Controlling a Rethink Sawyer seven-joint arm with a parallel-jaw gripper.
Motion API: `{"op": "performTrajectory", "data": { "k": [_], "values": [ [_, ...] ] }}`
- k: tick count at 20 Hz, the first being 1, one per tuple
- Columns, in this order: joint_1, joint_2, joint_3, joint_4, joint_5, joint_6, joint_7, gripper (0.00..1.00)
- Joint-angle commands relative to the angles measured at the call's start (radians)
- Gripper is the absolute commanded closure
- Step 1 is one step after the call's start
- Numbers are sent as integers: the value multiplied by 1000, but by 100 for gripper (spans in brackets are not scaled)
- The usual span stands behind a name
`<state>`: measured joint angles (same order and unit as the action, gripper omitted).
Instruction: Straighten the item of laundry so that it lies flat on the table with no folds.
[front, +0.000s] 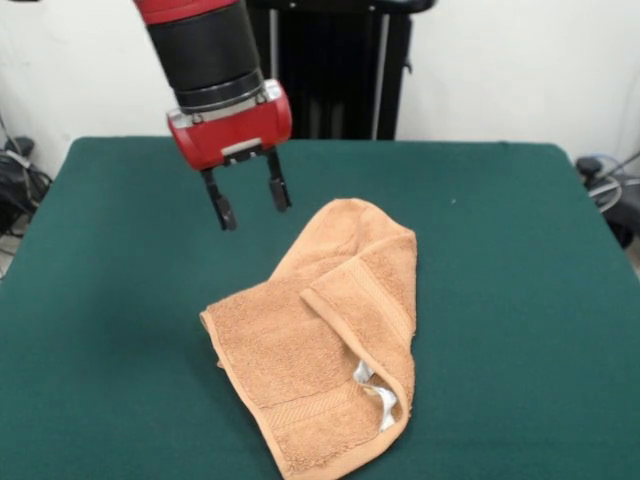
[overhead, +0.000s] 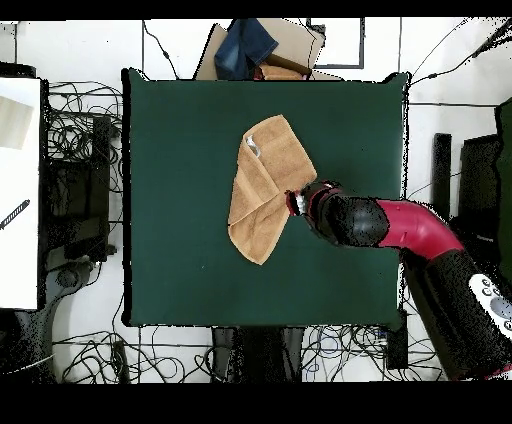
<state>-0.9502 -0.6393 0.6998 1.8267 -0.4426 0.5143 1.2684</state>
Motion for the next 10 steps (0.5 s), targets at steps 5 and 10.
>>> {"op": "performTrajectory", "data": {
  "k": [5,10],
  "values": [
    [115,-4,-144,165,8,-169,285,0],
    [122,5,-164,183,22,-216,261,0]
  ]
}}
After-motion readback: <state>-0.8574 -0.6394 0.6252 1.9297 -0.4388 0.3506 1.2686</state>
